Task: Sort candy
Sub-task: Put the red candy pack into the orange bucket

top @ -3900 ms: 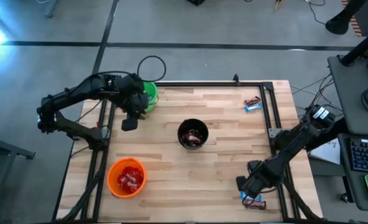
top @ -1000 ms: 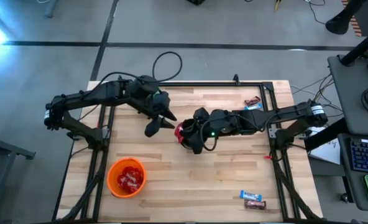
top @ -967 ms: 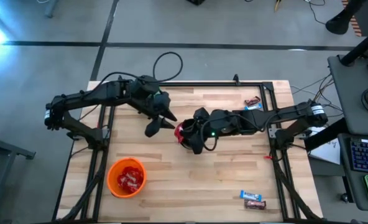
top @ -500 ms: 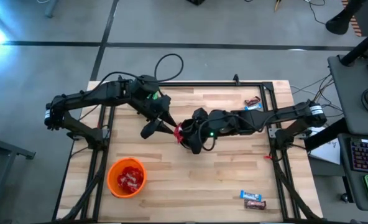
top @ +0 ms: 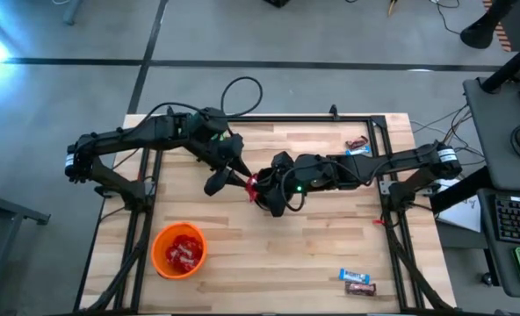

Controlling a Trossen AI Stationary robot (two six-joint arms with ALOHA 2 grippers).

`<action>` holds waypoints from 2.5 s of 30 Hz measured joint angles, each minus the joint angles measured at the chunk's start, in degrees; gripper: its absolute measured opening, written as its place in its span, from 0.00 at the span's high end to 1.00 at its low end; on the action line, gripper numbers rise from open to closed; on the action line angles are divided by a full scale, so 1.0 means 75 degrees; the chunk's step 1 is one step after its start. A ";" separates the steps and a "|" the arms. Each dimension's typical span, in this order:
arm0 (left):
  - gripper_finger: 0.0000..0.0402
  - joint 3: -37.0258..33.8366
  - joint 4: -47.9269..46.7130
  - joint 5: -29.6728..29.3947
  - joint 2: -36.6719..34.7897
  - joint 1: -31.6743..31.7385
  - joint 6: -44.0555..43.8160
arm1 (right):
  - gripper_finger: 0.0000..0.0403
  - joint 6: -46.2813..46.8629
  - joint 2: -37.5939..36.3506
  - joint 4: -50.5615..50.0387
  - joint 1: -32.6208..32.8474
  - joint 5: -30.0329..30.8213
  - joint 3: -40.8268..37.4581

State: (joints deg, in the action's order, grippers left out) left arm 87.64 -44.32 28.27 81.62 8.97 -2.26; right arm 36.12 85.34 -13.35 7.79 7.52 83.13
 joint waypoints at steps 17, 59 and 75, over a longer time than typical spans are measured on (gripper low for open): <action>0.61 0.0017 0.0252 0.0898 0.0161 -0.0009 -0.0163 | 0.98 -0.0024 -0.0006 0.0022 -0.0070 -0.0065 -0.0003; 1.00 0.0029 0.0162 0.0947 0.0214 -0.0020 0.0662 | 0.75 -0.0429 -0.0065 0.0094 -0.0073 -0.0087 -0.0003; 1.00 0.0032 -0.2521 0.1445 -0.0337 -0.0317 0.0987 | 0.54 -0.0531 -0.0454 -0.0013 -0.0478 0.0075 0.0015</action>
State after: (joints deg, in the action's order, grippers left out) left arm 87.88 -63.23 39.11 79.09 6.59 5.14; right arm 32.14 81.93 -13.45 4.21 8.08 83.25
